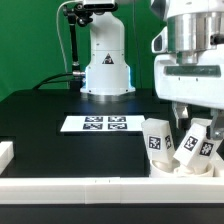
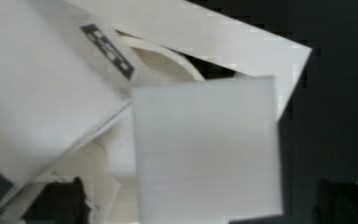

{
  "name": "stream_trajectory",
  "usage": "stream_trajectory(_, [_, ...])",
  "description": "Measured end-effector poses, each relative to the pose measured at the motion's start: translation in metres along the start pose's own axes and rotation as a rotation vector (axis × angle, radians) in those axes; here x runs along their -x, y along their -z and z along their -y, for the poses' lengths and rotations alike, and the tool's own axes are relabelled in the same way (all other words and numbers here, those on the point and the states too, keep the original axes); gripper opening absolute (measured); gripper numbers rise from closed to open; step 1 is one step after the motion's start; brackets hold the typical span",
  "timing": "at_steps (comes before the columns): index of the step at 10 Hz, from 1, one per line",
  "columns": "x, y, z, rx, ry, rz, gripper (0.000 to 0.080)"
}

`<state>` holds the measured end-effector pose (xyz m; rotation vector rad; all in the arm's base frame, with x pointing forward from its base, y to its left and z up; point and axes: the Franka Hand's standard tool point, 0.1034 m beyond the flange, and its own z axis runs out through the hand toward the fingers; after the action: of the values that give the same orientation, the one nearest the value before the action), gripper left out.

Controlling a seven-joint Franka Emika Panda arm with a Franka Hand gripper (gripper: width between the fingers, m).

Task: Assemble stool

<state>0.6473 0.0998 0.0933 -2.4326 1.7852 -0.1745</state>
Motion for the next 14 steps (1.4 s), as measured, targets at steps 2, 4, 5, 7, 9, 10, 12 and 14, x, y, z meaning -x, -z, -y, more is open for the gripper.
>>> stream_trajectory(2, [0.000, 0.005, 0.003, -0.010, 0.022, 0.000, 0.0648])
stream_trajectory(4, [0.000, 0.004, 0.003, -0.008, 0.044, -0.001, 0.0649])
stream_trajectory(5, [0.001, 0.003, 0.002, -0.004, 0.159, -0.002, 0.0649])
stream_trajectory(7, [0.008, 0.006, 0.004, 0.022, 0.390, -0.029, 0.0649])
stream_trajectory(9, [0.011, 0.014, 0.010, 0.009, 0.653, -0.053, 0.0649])
stream_trajectory(10, [0.009, 0.015, 0.010, 0.005, 0.746, -0.056, 0.0649])
stream_trajectory(12, [0.008, 0.015, 0.010, 0.010, 0.883, -0.057, 0.0649])
stream_trajectory(14, [0.006, 0.015, 0.010, 0.016, 1.036, -0.058, 0.0649])
